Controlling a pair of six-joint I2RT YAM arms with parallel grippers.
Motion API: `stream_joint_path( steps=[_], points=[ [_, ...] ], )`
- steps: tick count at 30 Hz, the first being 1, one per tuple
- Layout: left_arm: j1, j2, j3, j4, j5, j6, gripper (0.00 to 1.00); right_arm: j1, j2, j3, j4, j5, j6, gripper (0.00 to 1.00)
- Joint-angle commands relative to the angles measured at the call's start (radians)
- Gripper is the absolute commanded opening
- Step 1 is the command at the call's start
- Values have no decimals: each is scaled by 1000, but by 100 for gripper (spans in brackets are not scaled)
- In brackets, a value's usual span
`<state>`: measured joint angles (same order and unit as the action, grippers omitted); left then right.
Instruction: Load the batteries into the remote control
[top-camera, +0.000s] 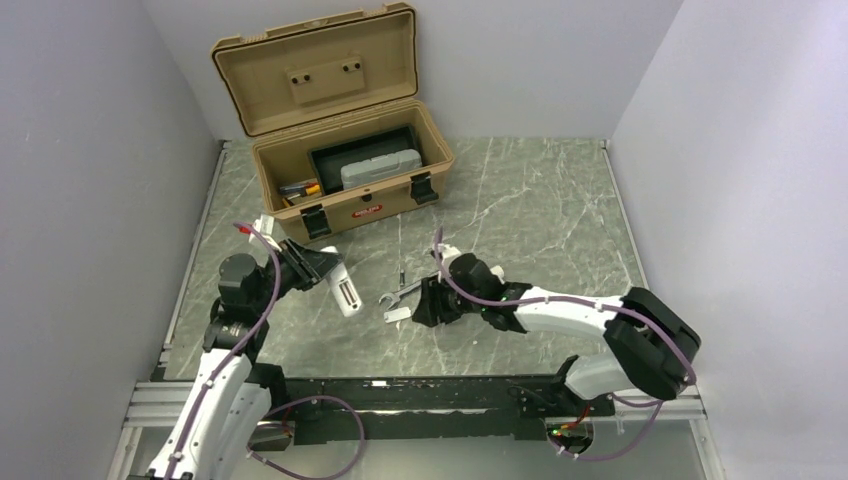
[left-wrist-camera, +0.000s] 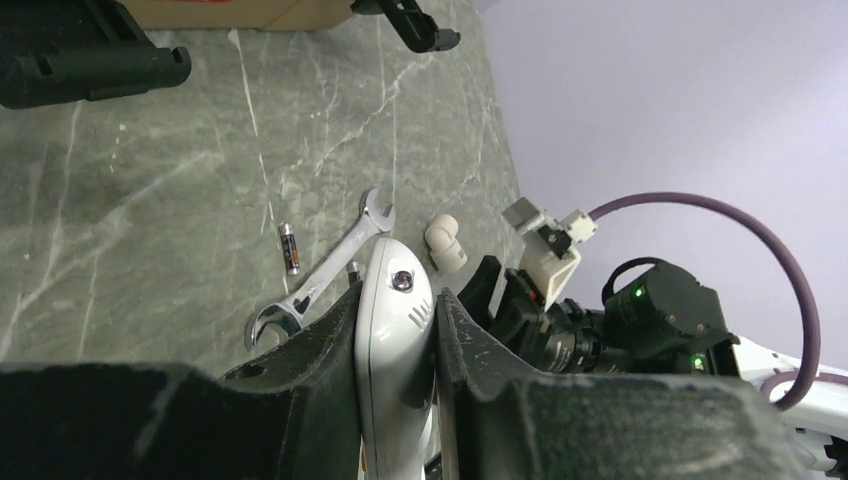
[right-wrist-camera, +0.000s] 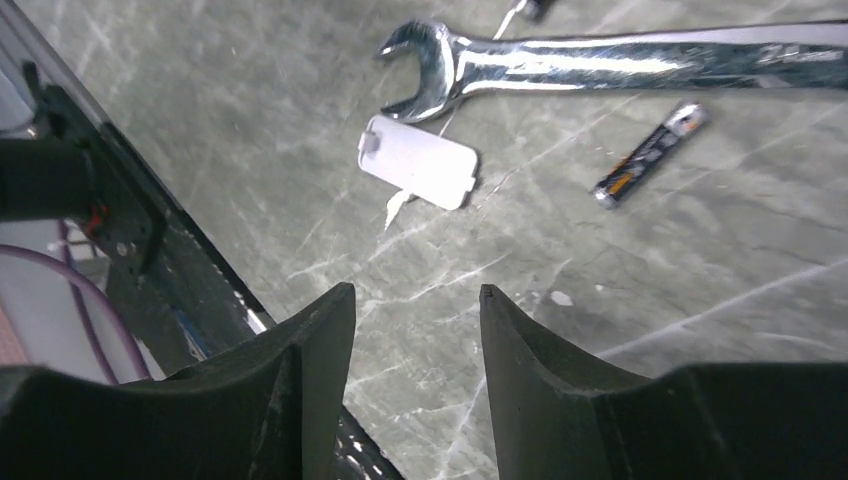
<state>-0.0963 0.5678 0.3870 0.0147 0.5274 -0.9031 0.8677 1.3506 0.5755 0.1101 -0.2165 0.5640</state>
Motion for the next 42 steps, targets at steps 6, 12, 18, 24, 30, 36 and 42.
stream_joint_path(
  steps=[6,12,18,24,30,36,42],
  points=[
    [10,27,20,35,57,11,0,104,135,106,114,96,-126,44],
    [10,28,19,30,62,12,0,101,247,214,71,141,-208,43],
    [13,29,32,13,60,30,0,73,328,243,69,128,-225,48],
    [13,36,33,19,60,29,0,43,333,221,80,104,-220,49],
    [13,49,24,43,66,17,0,36,367,223,114,48,-228,51],
    [15,45,21,36,69,20,0,36,381,201,162,-36,-222,51],
    [16,44,9,58,75,3,0,38,326,131,165,-43,-191,51]
  ],
)
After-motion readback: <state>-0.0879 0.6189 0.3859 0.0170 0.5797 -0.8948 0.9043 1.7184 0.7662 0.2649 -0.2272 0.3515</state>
